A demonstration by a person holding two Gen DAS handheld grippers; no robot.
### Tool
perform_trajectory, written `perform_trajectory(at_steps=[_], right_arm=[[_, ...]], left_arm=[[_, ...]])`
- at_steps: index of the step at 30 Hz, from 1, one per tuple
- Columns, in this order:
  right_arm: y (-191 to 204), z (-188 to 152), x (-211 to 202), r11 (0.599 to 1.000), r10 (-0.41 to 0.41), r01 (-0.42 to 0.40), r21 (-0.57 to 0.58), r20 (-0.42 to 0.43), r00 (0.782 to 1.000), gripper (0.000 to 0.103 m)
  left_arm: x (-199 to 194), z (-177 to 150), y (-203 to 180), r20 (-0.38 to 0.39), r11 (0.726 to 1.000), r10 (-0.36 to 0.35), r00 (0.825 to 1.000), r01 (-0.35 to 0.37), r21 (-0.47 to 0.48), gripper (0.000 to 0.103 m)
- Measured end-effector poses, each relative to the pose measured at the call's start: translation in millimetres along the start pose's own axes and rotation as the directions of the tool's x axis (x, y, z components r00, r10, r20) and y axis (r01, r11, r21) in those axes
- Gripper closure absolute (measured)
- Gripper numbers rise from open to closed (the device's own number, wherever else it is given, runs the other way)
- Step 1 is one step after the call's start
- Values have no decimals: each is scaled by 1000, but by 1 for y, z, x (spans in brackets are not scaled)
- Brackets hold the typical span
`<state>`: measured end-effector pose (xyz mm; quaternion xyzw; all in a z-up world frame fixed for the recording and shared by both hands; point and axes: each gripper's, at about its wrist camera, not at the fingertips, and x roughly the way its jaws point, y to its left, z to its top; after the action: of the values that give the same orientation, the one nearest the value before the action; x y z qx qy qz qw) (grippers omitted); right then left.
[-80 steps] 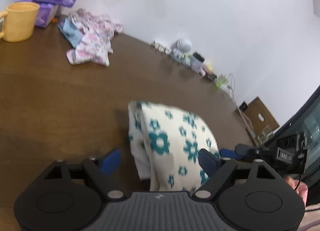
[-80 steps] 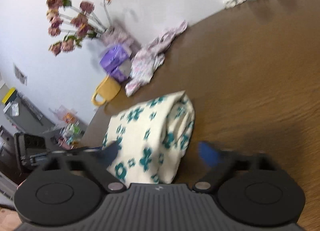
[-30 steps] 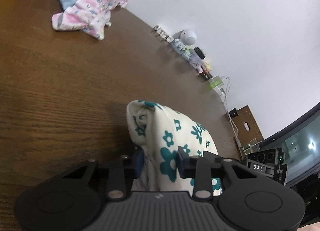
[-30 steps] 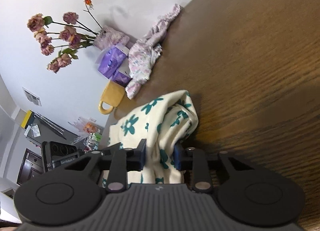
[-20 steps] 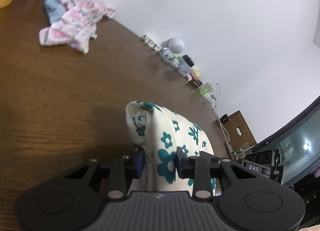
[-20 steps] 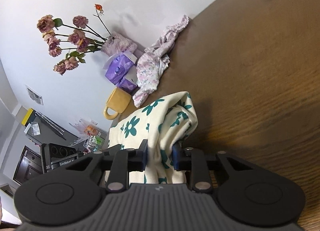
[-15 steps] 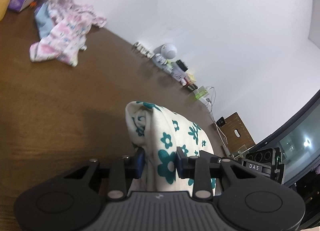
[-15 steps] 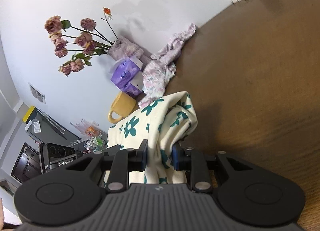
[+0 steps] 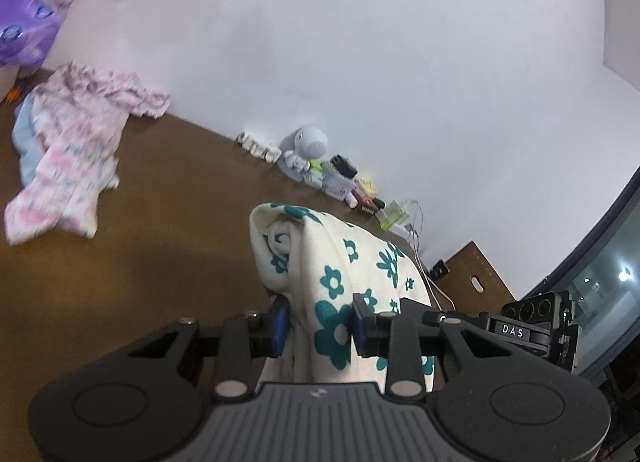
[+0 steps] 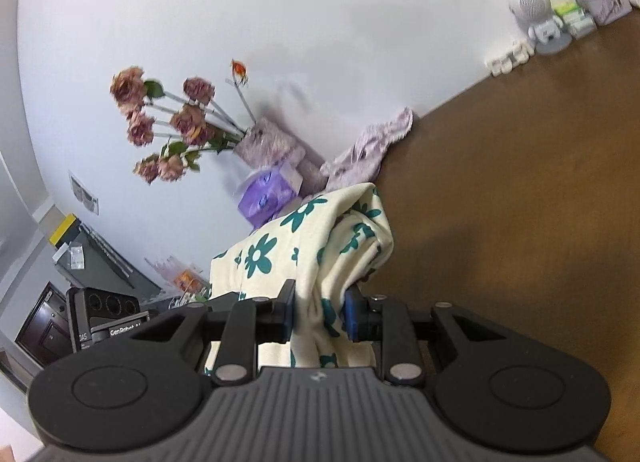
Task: Fold clothes
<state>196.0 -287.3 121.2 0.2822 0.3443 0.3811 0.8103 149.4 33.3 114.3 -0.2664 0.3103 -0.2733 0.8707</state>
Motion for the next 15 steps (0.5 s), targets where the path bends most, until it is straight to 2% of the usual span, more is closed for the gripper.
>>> perform_trajectory(at_steps=[9,15], right_arm=[[-29,82,29,999,-34,35,-9,37,999,80],[-63,137,64,998,-59,59,5,57,997,80]], left_arm=[[64,70,-3,20,1000,24,1000,-24,-7,73],[119,115,15,45,998,37,998,-35,-46,73]])
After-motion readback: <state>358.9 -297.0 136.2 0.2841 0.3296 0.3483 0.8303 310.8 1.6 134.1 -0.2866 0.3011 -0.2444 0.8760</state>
